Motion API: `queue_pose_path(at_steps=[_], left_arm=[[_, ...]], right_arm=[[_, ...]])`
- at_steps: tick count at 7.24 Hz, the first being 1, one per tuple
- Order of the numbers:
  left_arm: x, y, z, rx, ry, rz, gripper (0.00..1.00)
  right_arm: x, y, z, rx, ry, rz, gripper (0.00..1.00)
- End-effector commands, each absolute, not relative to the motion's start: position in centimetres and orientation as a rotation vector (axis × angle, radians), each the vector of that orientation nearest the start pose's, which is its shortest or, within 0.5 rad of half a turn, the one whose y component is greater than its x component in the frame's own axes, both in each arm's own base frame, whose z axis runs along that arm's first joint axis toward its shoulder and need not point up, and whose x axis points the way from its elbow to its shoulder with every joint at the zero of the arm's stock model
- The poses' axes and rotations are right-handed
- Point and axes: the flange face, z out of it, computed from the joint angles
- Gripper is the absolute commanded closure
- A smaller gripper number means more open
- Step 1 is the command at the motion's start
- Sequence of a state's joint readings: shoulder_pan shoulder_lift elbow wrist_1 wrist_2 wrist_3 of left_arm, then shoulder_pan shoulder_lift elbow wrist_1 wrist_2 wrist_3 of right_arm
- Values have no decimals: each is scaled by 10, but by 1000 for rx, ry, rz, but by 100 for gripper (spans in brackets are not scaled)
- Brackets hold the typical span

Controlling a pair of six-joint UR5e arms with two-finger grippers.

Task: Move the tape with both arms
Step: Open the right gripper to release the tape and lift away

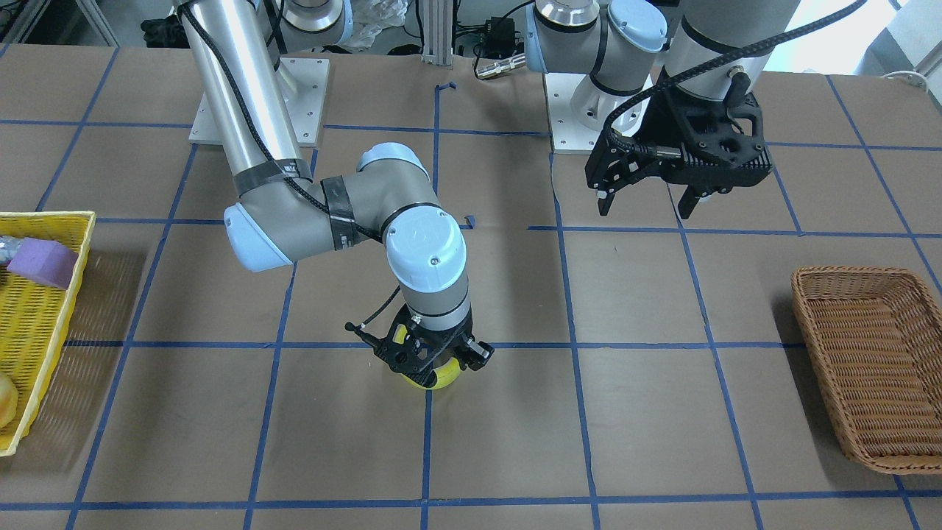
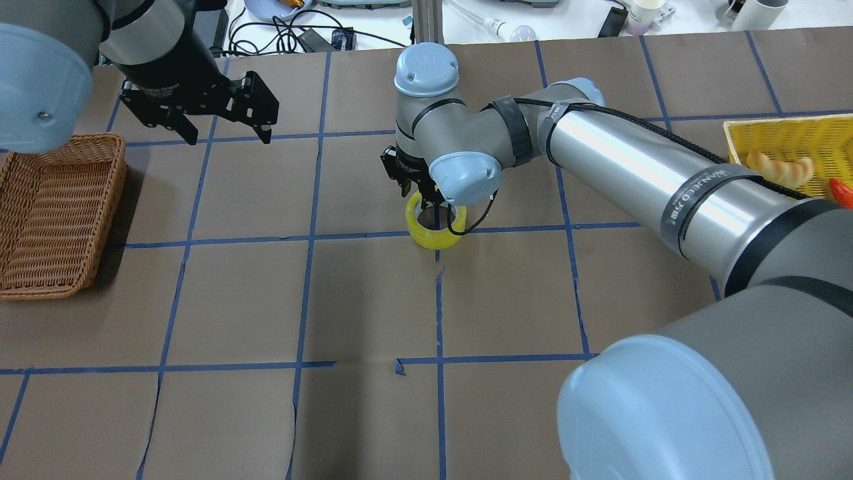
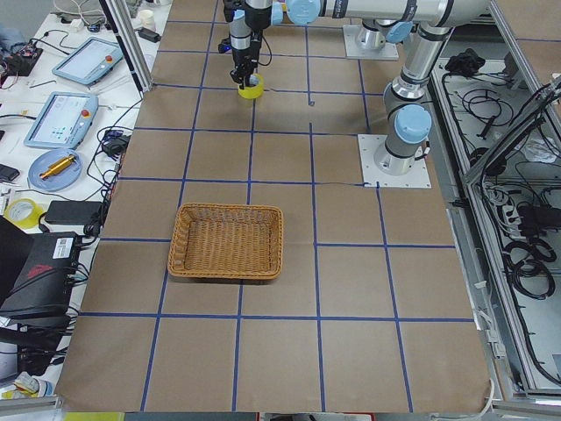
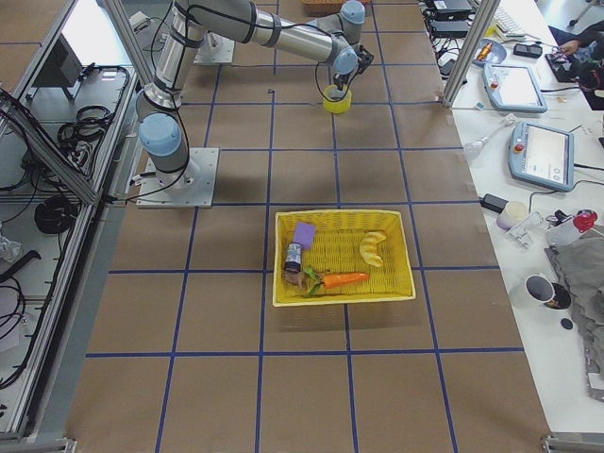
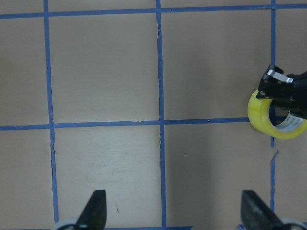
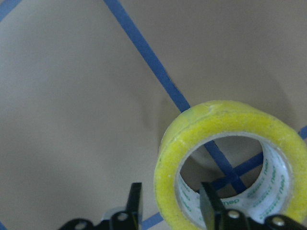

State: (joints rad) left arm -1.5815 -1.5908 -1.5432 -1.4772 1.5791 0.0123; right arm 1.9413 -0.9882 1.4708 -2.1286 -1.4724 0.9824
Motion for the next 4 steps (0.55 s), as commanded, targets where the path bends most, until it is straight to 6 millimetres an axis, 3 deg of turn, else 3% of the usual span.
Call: queue_pose_path(at_steps=[1, 2, 3, 4], left_arm=[[-138, -508, 502, 33, 3131, -163, 0], [-138, -507, 503, 36, 3134, -164, 0], [-139, -512, 497, 38, 3132, -149, 0], [-140, -522, 485, 19, 3132, -168, 0]], right_arm=[[341, -591, 307, 752, 2925, -46, 0], [281, -603, 338, 778, 2926, -28, 0], [224, -605, 377, 692, 2949, -47, 0], [175, -600, 402, 553, 2994, -39, 0]])
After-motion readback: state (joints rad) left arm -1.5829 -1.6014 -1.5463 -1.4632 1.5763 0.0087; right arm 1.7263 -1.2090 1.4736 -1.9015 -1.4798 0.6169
